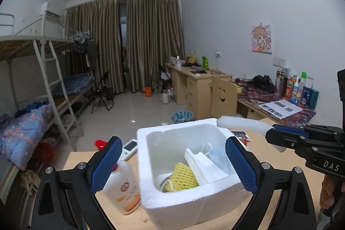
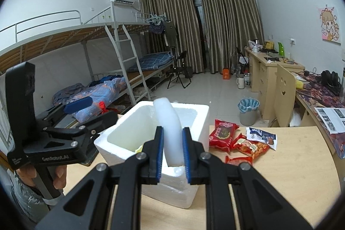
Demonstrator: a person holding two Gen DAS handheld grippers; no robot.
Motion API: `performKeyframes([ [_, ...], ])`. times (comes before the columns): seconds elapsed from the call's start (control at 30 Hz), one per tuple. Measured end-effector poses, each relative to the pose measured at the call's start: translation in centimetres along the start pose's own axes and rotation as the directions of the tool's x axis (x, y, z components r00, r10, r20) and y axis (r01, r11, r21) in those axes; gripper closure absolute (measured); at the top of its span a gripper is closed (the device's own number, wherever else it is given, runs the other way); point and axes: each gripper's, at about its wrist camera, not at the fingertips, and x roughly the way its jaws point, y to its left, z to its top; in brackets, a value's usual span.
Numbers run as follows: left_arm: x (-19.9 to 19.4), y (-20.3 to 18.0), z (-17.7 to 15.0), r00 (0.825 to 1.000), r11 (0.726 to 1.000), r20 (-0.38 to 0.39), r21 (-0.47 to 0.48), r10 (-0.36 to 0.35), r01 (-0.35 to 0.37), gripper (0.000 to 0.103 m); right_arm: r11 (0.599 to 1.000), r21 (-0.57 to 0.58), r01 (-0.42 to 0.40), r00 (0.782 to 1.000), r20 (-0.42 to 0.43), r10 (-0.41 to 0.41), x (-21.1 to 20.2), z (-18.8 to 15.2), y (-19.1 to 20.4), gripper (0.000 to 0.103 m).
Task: Organize soft objects
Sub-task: 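Lower the tissue into the box and open the left tool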
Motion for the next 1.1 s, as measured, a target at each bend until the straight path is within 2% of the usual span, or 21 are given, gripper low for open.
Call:
performKeyframes([
  [0.43, -1.7, 2.6, -0.8, 0.999, 0.999, 0.031, -0.033, 0.038, -0.037, 0.002, 1.000, -0.020, -0.006, 1.000, -0.028, 0.005, 1.9, 0.2, 1.3, 0.083],
  [0.53, -1.9, 2.9, -0.9, 0.999, 0.999, 0.034, -0.047, 0.027, -0.025, 0.000, 1.000, -0.027, -0.006, 1.000, -0.029, 0.005, 2.0, 0.2, 1.4, 0.083],
  [1.1, -2.4, 4.7, -2.2, 0.997, 0.993, 0.040, -0.099, 0.064, -0.059, 0.000, 0.999, -0.053, 0.005, 0.999, -0.051, -0.008, 3.9, 1.0, 2.9, 0.083],
])
